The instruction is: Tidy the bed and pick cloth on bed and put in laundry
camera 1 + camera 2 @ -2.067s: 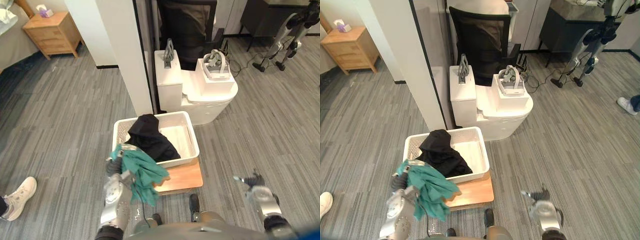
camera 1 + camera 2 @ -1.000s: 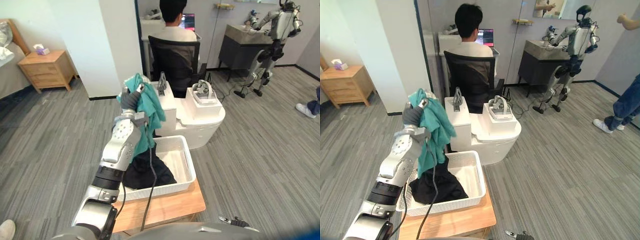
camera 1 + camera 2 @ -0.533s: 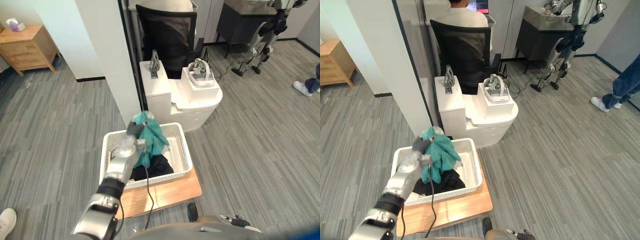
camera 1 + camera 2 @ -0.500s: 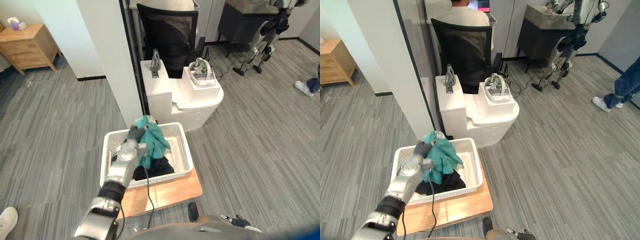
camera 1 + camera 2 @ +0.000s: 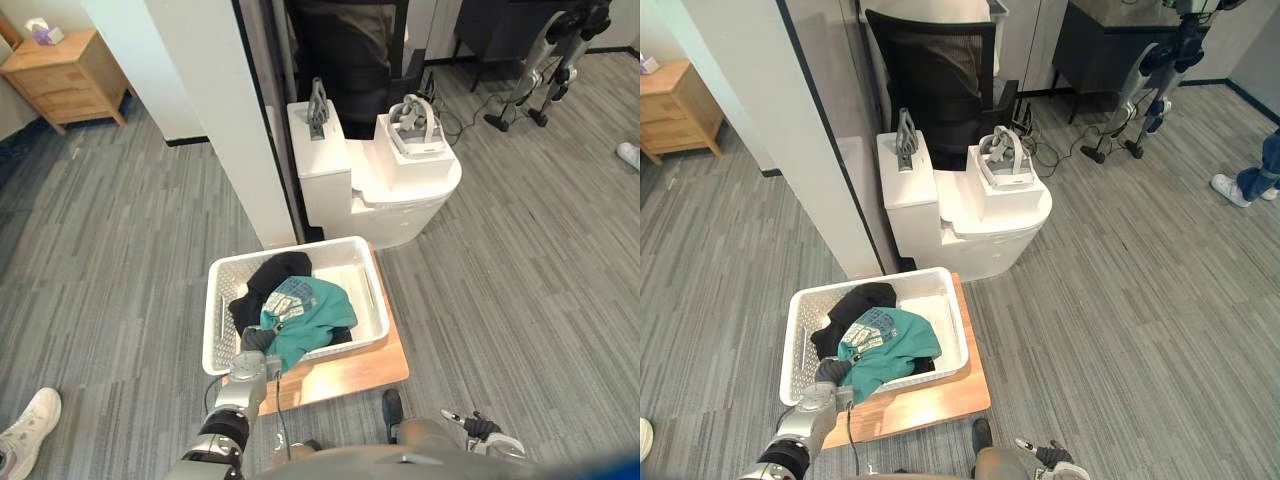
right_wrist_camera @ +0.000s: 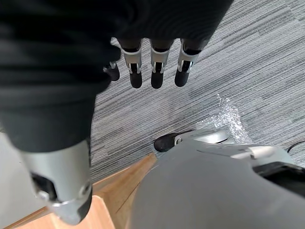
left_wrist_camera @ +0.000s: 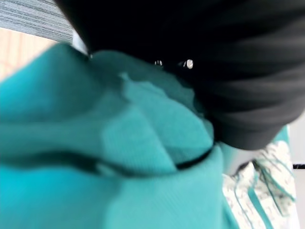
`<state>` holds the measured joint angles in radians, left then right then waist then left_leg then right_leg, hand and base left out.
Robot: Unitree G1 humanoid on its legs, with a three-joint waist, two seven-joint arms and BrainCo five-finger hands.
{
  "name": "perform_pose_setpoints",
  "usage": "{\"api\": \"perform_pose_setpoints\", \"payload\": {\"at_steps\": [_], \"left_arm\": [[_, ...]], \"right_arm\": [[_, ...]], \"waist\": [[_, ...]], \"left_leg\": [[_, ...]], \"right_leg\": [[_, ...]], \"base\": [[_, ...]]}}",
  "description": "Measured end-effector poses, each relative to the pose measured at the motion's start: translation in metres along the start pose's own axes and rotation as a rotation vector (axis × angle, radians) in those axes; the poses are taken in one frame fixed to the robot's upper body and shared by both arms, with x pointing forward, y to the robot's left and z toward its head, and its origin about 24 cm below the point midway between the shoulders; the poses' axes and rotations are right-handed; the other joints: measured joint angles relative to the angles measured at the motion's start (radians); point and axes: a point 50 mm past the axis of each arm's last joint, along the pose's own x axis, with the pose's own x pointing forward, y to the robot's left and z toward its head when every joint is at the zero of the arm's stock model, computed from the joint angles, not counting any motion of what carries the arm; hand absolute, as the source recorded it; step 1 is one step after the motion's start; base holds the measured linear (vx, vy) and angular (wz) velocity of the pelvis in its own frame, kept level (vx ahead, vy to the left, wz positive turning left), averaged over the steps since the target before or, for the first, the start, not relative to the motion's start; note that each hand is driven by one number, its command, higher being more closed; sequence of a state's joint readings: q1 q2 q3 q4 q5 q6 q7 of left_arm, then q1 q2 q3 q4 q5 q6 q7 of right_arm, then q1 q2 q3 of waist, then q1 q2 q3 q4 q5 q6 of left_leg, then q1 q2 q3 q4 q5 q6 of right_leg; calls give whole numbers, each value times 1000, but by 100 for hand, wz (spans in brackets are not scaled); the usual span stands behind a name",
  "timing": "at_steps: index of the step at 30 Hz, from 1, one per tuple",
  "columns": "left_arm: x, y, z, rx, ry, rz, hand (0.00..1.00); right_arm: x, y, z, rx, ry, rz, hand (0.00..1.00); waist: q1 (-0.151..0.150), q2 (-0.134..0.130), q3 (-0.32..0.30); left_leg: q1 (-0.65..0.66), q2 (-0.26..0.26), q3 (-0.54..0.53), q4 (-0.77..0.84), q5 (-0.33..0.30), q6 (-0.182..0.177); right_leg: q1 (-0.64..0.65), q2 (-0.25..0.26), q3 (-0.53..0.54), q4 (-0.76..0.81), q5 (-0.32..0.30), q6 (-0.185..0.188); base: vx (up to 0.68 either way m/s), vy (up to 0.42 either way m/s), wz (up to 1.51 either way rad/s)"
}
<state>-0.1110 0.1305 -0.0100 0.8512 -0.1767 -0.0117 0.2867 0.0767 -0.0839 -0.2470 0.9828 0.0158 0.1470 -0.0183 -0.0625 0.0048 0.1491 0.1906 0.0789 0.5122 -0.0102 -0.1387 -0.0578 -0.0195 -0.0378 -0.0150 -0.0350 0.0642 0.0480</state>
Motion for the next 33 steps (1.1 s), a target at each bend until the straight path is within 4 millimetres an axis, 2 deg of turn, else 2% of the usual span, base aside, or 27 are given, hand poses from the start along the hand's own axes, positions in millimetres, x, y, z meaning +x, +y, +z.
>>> {"api": "perform_pose_setpoints", "payload": {"at_steps": [5,8,10,16,19,21,27,29,32,33], "left_arm": [[0,6,2,-29,-38,62,0],[1,11,11,-36,-89,76,0],[1,17,27,-46,-161,97,0],[-12,53,111,-157,-520,130,0],[-22,60,133,-213,-609,127,0],[-24,63,138,-251,-608,103,0],[-18,80,122,-374,-453,126,0],[-14,88,99,-430,-352,151,0],[-10,96,43,-476,-135,231,0],[-11,98,19,-501,-54,269,0]], "right_arm": [[0,0,-3,-5,5,-5,0],[0,-1,-3,-10,4,-8,0],[1,-1,-4,-27,5,-6,0],[0,-3,-4,-29,7,-10,0],[0,-5,-6,-28,6,-12,0],[-1,-6,-7,-25,5,-14,0],[-2,-4,-12,-15,15,0,0],[-2,-5,-14,-9,20,0,0],[-2,-5,-14,25,20,-2,0],[-2,-4,-14,60,18,-2,0]], "waist": [[-1,0,0],[-4,2,0],[1,4,1],[3,14,1],[10,22,-14],[23,23,-19],[30,9,-31],[35,7,-47],[48,7,-58],[54,4,-59]], "left_leg": [[3,-1,-7,-4,0,0],[10,1,-26,-4,0,-1],[18,5,-29,-4,1,-1],[34,5,-34,-1,1,-2],[39,6,-37,-4,1,-2],[41,6,-36,-4,1,-2],[48,5,-59,-19,12,-6],[51,6,-58,-29,15,-7],[54,5,-57,-39,15,-8],[54,5,-57,-40,15,-8]], "right_leg": [[10,-2,-13,-11,0,0],[31,-2,-30,-21,0,0],[41,0,-31,-21,0,0],[62,-3,-45,-19,0,0],[72,-4,-53,-19,0,0],[75,-5,-55,-21,0,-1],[99,-8,-87,-42,-1,-1],[101,-5,-87,-49,-1,-1],[101,-3,-88,-54,-1,-1],[101,-2,-89,-55,-1,-1]], "base": [[-11,-12,5],[-16,-23,16],[-27,-27,9],[-49,-28,3],[-74,-27,4],[-42,-24,2],[-39,-36,12],[-2,-15,2],[0,0,0],[0,0,0]]}}
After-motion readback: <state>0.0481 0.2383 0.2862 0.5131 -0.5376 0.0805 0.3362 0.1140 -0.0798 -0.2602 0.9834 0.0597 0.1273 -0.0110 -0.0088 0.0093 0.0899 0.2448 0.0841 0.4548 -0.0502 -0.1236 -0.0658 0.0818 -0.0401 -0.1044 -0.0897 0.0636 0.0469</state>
